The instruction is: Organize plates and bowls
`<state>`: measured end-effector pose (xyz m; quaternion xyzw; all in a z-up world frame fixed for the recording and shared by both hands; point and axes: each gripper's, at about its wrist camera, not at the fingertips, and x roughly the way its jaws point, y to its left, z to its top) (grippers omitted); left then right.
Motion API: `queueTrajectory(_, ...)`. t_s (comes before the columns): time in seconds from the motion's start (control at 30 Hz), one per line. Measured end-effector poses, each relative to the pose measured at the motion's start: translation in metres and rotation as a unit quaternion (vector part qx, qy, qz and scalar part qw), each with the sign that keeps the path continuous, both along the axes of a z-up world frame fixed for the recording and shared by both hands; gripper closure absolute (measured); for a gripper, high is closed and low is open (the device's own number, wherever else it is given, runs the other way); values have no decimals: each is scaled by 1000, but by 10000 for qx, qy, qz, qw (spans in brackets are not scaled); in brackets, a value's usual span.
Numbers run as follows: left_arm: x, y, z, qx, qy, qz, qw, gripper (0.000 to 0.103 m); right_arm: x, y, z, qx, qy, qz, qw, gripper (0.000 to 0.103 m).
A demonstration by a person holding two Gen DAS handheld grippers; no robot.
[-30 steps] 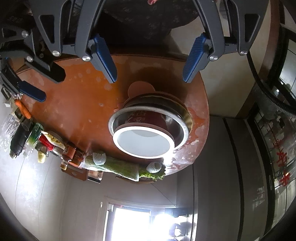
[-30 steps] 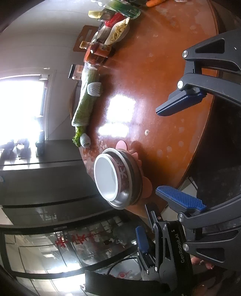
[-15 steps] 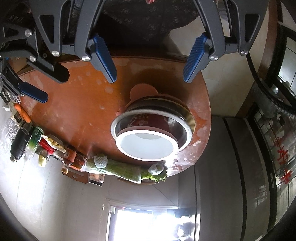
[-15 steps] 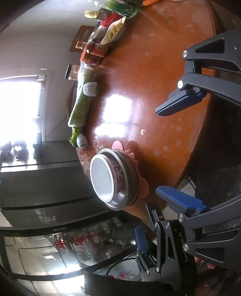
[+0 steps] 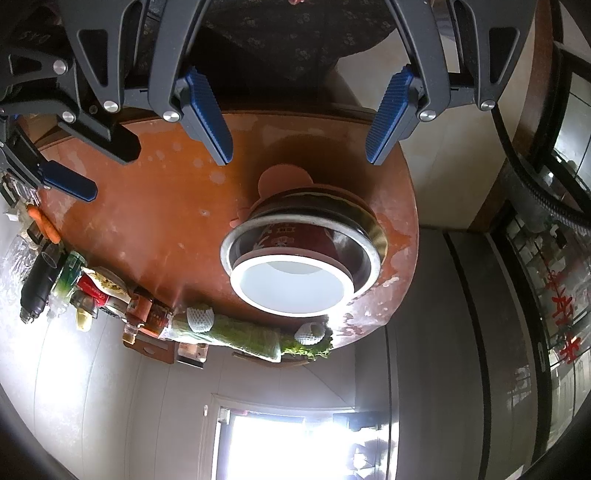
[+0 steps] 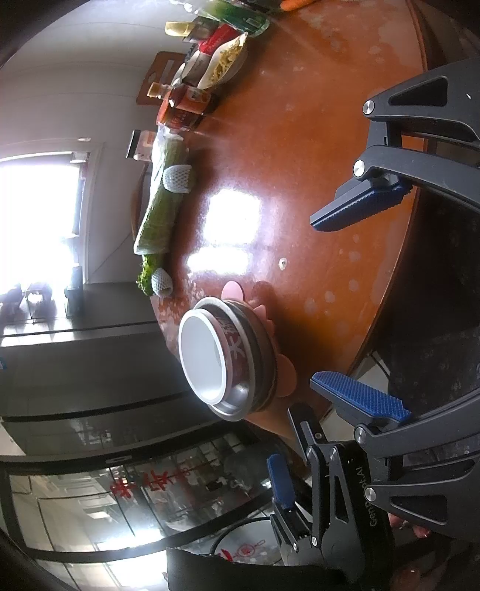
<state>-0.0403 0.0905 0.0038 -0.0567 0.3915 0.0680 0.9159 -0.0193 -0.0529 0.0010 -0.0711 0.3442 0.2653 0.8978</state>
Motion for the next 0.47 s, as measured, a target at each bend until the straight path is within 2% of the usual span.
queueTrajectory(0.47, 3, -1, -1, 98, -14, -11, 10000, 27, 0, -1, -1, 23, 22, -30, 10000, 23)
